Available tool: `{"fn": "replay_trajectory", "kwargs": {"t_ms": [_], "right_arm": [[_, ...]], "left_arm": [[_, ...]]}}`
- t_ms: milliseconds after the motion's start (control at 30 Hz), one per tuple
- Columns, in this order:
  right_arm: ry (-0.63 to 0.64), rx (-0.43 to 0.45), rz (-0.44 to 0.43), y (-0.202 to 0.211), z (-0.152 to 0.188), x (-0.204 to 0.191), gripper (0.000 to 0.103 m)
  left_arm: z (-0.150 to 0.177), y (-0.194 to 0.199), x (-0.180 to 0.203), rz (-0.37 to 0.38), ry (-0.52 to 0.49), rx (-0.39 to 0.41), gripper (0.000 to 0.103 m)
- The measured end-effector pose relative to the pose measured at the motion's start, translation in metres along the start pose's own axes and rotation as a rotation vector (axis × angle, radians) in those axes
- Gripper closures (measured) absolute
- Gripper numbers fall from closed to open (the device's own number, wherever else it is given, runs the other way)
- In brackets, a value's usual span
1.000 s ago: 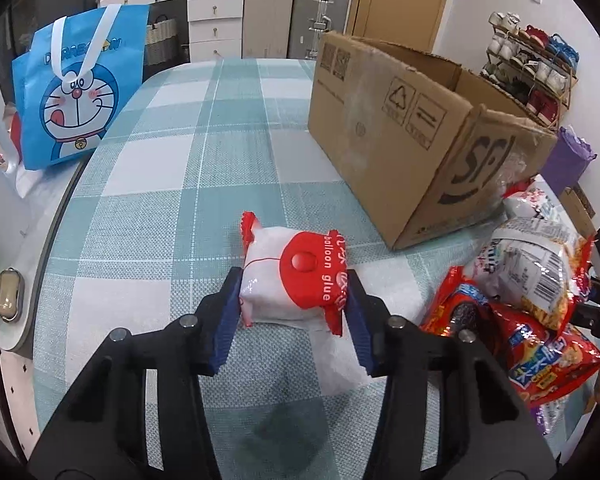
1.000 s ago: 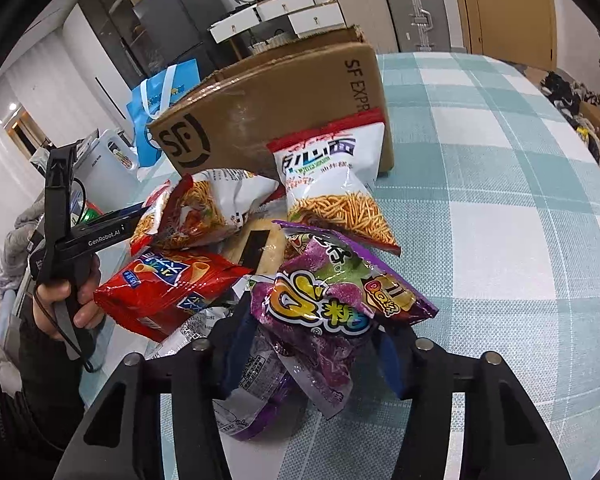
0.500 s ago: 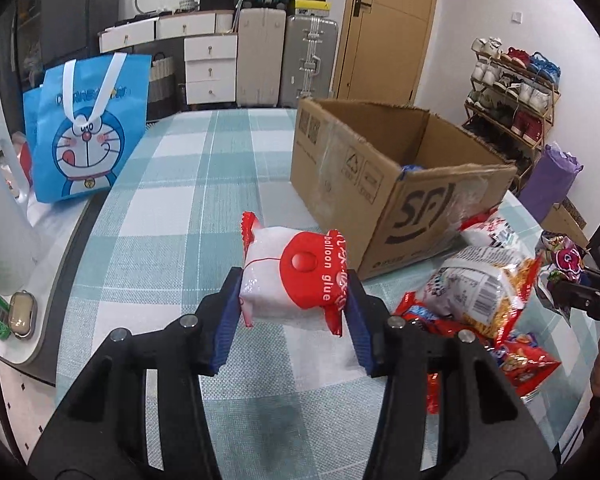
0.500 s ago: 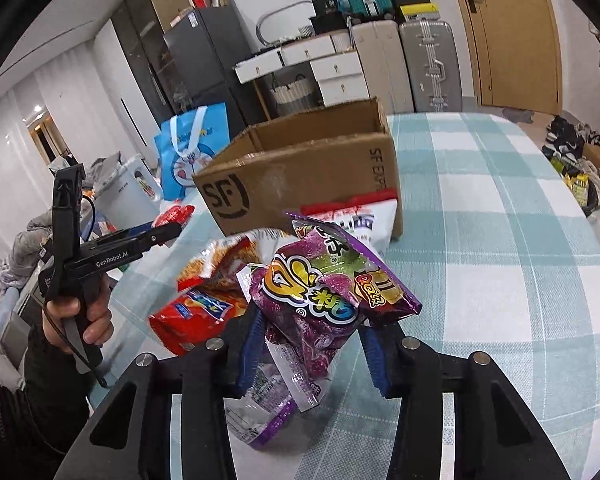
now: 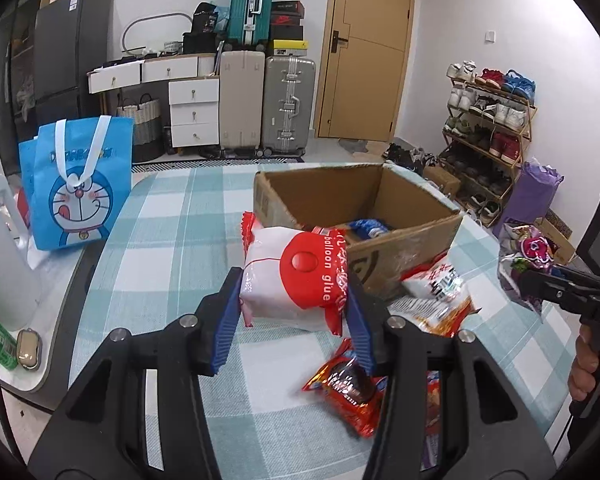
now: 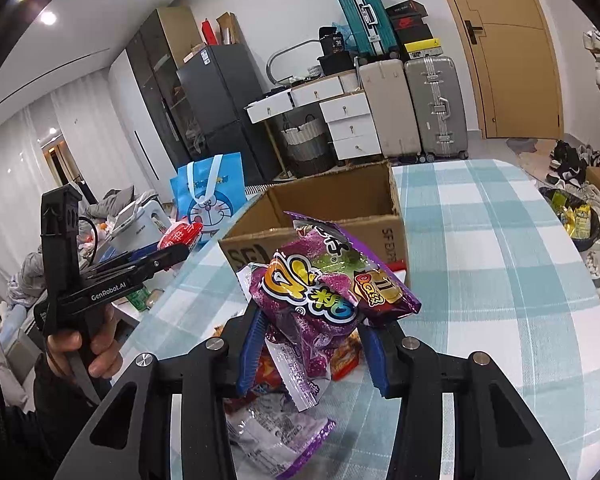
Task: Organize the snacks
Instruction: 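Carry the glue packet and purple chip bag into the SF box and release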
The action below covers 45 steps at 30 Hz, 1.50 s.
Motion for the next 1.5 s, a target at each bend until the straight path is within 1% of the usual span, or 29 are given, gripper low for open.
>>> {"fn": "replay_trajectory", "kwargs": {"t_ms": [200, 400, 600, 833, 933, 1267, 1500], "right_arm": [[0.012, 0.023, -0.013, -0.004, -0.017, -0.009, 0.058], [0.004, 0.026, -0.016, -0.017, -0.028, -0.009, 0.058], [0.001, 0.021, -0.004, -0.038, -0.044, -0.007, 0.058], [-0.029, -0.008, 0.001, -0.066, -0.056, -0.003, 0.058], [-0.028, -0.018, 0.002, -0.075, -0.059, -0.002, 0.058], [-0.040, -0.063, 0.005, -0.100, -0.062, 0.012, 0.058], [-0.043, -0.078, 0.005, -0.112, -0.067, 0.018, 0.058]], "left_arm": [[-0.016, -0.006, 0.017, -0.004, -0.016, 0.015, 0.057], [-0.023, -0.018, 0.029, -0.006, -0.010, 0.004, 0.057], [-0.028, -0.037, 0.033, -0.012, -0.003, -0.013, 0.057], [-0.036, -0.061, 0.040, -0.017, -0.011, -0.031, 0.057], [-0.037, -0.071, 0.043, -0.026, -0.024, -0.041, 0.057], [-0.037, -0.100, 0.044, -0.025, -0.023, -0.074, 0.057], [-0.029, -0.121, 0.047, -0.003, -0.041, -0.113, 0.057]]}}
Point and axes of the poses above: each gripper's, at about its wrist camera, not at the fingertips, and y roughly against the way its jaws point, x to its right, z to its underside, the point moved 7 cm from there along -y, roughly the way its jaws point, and after that the axes turned 6 degrees about x, right-handed, at the moved point
